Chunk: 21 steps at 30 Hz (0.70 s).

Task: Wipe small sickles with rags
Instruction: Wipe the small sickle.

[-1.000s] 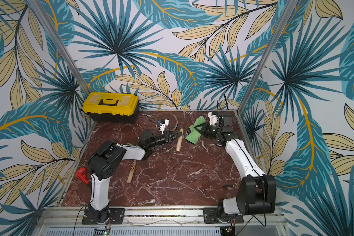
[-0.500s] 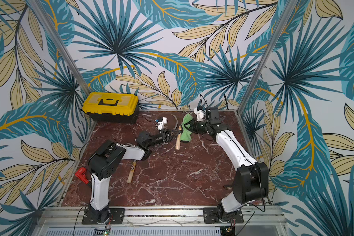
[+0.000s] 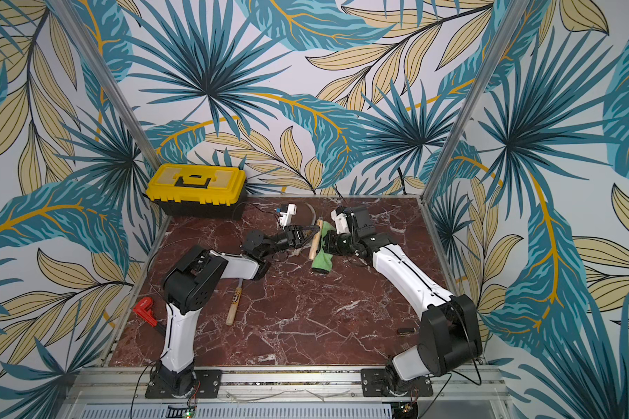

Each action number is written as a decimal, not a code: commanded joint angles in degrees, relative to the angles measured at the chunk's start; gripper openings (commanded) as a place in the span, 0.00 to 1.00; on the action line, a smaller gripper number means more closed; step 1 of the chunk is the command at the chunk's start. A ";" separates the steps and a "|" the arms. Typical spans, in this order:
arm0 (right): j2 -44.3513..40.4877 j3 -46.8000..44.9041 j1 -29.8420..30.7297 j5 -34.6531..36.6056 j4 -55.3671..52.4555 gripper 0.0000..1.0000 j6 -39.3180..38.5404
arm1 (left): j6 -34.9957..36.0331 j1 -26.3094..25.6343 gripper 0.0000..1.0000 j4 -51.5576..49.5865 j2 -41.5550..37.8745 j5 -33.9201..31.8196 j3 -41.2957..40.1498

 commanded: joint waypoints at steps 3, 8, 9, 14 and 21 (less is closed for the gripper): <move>-6.63 -7.34 3.45 -2.55 0.27 0.08 1.71 | 0.42 0.60 0.00 0.68 1.55 -2.15 3.10; -9.78 -6.14 1.21 3.18 -6.56 0.08 -0.05 | -0.18 0.89 0.00 0.68 1.35 -1.40 3.31; -9.91 -5.14 -0.06 2.78 -7.04 0.08 -0.52 | -0.16 0.88 0.00 0.73 1.03 -1.38 2.79; -7.63 3.23 -4.19 1.33 -9.30 0.08 -3.89 | 0.82 0.79 0.00 0.75 -1.84 -0.77 -1.02; 3.66 19.68 -4.80 -5.25 -15.40 0.08 -8.82 | 0.99 0.10 0.00 0.81 -4.01 -0.04 -3.23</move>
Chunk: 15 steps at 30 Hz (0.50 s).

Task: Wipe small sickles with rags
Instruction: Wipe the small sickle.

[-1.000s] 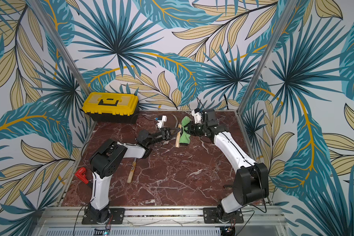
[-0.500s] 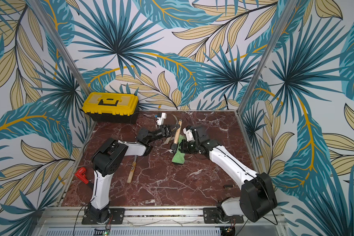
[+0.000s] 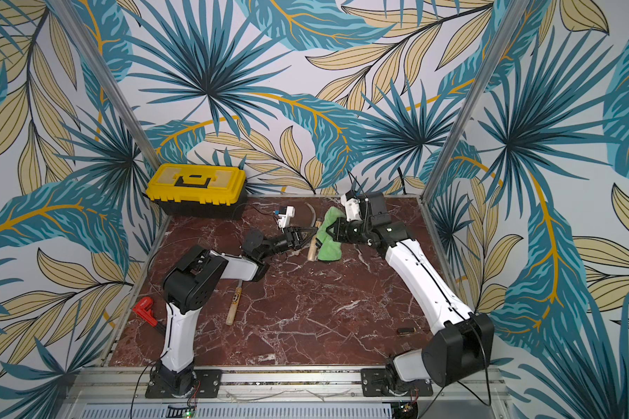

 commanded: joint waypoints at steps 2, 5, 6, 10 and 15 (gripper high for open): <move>6.49 5.84 0.45 -5.65 -4.91 0.08 -3.19 | 0.83 -0.33 0.00 1.51 -3.81 0.72 -0.23; 8.37 5.58 1.30 -5.59 -5.19 0.08 -3.48 | 0.73 -0.33 0.00 1.50 -3.97 0.58 0.57; 8.39 4.56 1.43 -5.61 -4.67 0.08 -3.26 | 0.68 -0.33 0.00 1.51 -3.96 0.48 1.06; 6.89 -1.04 1.77 -6.56 -1.10 0.08 -1.97 | -0.05 -0.24 0.00 1.51 -3.37 0.32 3.24; 4.36 -7.99 3.96 -8.08 3.15 0.08 -0.70 | -1.29 0.02 0.00 1.51 -1.53 0.31 6.68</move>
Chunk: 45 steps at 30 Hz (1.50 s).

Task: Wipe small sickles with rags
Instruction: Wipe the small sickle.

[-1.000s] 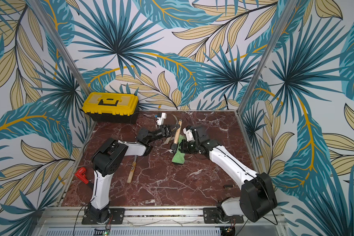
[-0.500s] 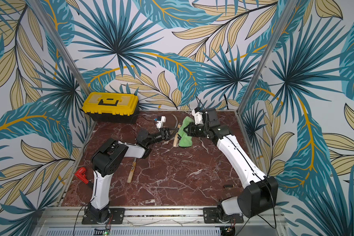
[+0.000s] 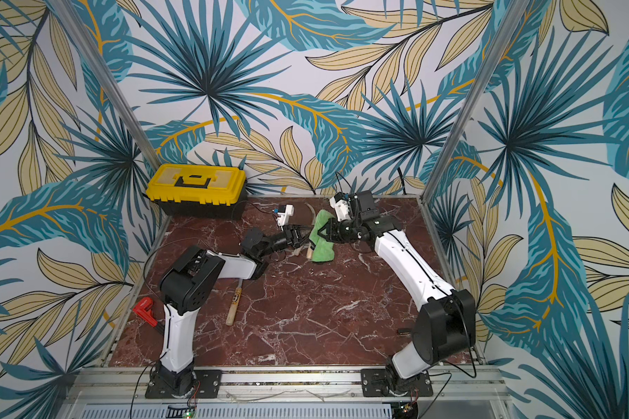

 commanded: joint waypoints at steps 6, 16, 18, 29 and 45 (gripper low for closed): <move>-2.81 -11.67 7.49 -2.31 4.48 0.08 2.48 | -2.20 -0.33 0.00 5.42 2.16 0.06 8.17; -12.51 -14.41 2.15 5.88 -0.91 0.08 3.06 | -2.64 0.47 0.00 5.42 1.23 1.34 5.86; -12.47 -12.75 -0.28 4.52 -1.01 0.09 2.65 | -1.83 0.33 0.00 5.42 0.03 1.50 3.69; -1.34 4.49 -2.75 -3.65 -5.50 0.10 -2.58 | -0.33 -2.05 0.00 5.42 -2.45 2.32 -0.90; -3.17 -14.48 5.15 -5.46 9.50 0.10 5.61 | -0.79 -1.47 0.00 5.42 -1.11 1.52 5.22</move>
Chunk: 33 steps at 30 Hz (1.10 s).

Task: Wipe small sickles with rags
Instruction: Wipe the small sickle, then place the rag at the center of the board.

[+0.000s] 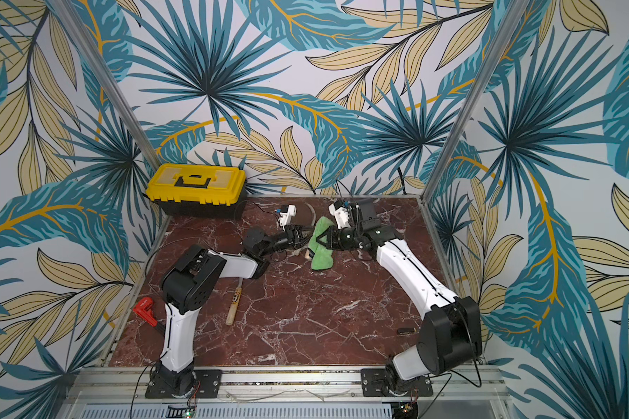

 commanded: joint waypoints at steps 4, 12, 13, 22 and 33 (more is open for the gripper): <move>-0.37 -10.66 5.81 -1.01 8.59 0.10 6.81 | -0.13 -1.01 0.00 6.32 -1.35 0.19 5.03; -9.86 -12.37 4.90 10.45 -5.17 0.12 4.69 | 1.22 1.18 0.00 6.32 -2.68 0.46 1.08; -10.72 -12.07 4.25 11.74 -8.00 0.12 4.32 | 1.36 1.36 0.00 6.32 -2.80 0.55 0.48; -11.31 -14.91 0.37 20.13 -19.97 0.19 2.81 | 3.99 1.46 0.00 6.32 -3.49 1.25 -5.36; 0.25 -15.96 -1.79 23.90 -17.66 0.40 3.28 | 5.97 1.49 0.00 6.23 -3.62 1.50 -8.90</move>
